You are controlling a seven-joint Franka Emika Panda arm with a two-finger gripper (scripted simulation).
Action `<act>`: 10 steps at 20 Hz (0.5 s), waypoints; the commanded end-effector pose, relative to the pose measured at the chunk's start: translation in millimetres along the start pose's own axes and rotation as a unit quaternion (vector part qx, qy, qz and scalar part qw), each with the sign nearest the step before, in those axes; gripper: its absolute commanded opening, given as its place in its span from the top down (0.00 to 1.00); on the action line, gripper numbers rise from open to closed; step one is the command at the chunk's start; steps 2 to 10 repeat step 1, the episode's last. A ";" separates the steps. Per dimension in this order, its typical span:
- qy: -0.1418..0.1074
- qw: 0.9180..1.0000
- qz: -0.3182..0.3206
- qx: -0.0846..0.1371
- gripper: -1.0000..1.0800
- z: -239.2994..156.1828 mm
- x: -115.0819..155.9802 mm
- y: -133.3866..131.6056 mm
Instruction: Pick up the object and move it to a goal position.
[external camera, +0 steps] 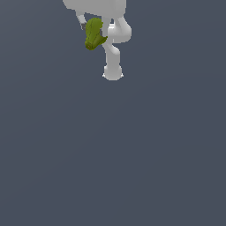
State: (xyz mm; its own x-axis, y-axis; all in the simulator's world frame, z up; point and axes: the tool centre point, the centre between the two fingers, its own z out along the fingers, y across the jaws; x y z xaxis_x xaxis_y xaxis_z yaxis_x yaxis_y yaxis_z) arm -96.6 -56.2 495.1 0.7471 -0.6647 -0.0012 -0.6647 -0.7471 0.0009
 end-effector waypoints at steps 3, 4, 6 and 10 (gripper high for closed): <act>0.001 1.000 0.000 0.000 1.00 -0.2 0.3 -0.3; 0.001 1.000 0.000 0.000 1.00 -0.2 0.3 -0.3; 0.001 1.000 0.000 0.000 1.00 -0.2 0.3 -0.3; 0.001 1.000 0.000 0.000 1.00 -0.2 0.3 -0.3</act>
